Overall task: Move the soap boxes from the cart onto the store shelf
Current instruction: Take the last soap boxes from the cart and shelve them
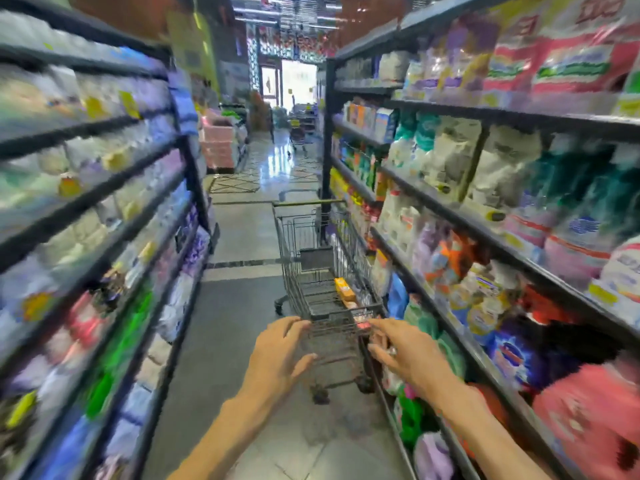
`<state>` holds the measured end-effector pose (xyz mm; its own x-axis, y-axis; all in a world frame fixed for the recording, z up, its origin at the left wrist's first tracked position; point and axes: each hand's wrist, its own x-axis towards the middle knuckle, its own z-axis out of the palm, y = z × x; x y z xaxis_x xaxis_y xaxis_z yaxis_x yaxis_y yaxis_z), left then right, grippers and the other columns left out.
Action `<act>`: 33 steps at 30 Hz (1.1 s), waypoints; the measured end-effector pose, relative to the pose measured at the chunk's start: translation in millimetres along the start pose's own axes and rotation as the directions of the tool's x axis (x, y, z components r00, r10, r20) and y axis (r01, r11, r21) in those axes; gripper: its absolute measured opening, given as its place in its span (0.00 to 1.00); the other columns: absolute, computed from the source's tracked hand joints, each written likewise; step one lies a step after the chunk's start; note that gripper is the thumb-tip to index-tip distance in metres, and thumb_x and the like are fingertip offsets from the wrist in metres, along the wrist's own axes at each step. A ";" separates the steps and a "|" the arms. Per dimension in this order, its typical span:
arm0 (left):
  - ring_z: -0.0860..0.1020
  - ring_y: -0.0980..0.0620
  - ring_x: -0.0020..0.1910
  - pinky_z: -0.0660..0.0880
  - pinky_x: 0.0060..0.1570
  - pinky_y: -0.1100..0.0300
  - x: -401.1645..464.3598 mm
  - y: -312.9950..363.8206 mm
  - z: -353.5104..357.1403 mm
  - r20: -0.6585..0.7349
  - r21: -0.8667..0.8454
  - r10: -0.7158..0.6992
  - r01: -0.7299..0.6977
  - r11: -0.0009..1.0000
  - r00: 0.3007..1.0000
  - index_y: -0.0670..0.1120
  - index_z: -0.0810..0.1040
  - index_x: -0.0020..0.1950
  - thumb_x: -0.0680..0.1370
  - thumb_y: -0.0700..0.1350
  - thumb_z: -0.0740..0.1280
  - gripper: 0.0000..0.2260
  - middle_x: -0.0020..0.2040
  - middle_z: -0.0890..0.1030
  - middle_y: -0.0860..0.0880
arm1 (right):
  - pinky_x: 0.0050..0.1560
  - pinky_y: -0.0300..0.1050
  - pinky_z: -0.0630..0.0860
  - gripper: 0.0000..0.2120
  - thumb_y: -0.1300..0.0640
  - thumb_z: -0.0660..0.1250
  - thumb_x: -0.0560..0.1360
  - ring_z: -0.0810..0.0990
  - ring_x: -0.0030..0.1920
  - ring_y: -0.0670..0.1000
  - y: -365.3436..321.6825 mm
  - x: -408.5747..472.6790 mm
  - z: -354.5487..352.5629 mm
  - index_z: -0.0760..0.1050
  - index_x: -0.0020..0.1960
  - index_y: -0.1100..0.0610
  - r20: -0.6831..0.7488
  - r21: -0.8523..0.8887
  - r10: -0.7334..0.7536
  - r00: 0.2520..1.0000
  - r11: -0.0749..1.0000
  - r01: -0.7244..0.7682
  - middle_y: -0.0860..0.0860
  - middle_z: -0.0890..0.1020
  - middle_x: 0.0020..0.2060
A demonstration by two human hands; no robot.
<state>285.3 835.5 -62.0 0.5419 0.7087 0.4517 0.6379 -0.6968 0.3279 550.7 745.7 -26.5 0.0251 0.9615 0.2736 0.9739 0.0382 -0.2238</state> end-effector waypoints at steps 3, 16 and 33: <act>0.75 0.48 0.65 0.75 0.60 0.51 21.1 -66.2 -13.9 -0.014 0.048 -0.039 0.040 0.998 0.999 0.50 0.74 0.69 0.76 0.63 0.63 0.26 0.66 0.76 0.50 | 0.55 0.48 0.80 0.23 0.44 0.68 0.76 0.81 0.58 0.51 -30.3 65.7 28.3 0.73 0.68 0.49 -0.008 0.038 -0.043 0.999 0.998 0.043 0.48 0.81 0.59; 0.73 0.48 0.68 0.74 0.64 0.51 161.5 -278.3 -6.1 0.041 0.102 -0.151 0.146 0.984 0.988 0.51 0.72 0.72 0.76 0.62 0.65 0.27 0.69 0.74 0.51 | 0.63 0.46 0.72 0.26 0.43 0.65 0.78 0.75 0.66 0.51 -74.6 316.7 118.7 0.69 0.73 0.49 0.055 0.047 -0.118 0.991 0.992 0.116 0.47 0.77 0.65; 0.70 0.50 0.71 0.71 0.68 0.51 484.4 -463.8 85.1 0.146 0.008 -0.068 0.068 0.998 0.987 0.54 0.68 0.75 0.79 0.62 0.65 0.26 0.71 0.71 0.54 | 0.67 0.46 0.71 0.27 0.42 0.62 0.80 0.70 0.70 0.48 24.3 647.9 191.1 0.62 0.76 0.48 0.110 0.017 0.029 0.994 0.999 -0.032 0.46 0.71 0.71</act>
<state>298.5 1511.4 -65.9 0.5714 0.7630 0.3020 0.6773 -0.6463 0.3514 547.6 1421.6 -33.5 0.0289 0.9863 0.1625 0.9685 0.0126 -0.2486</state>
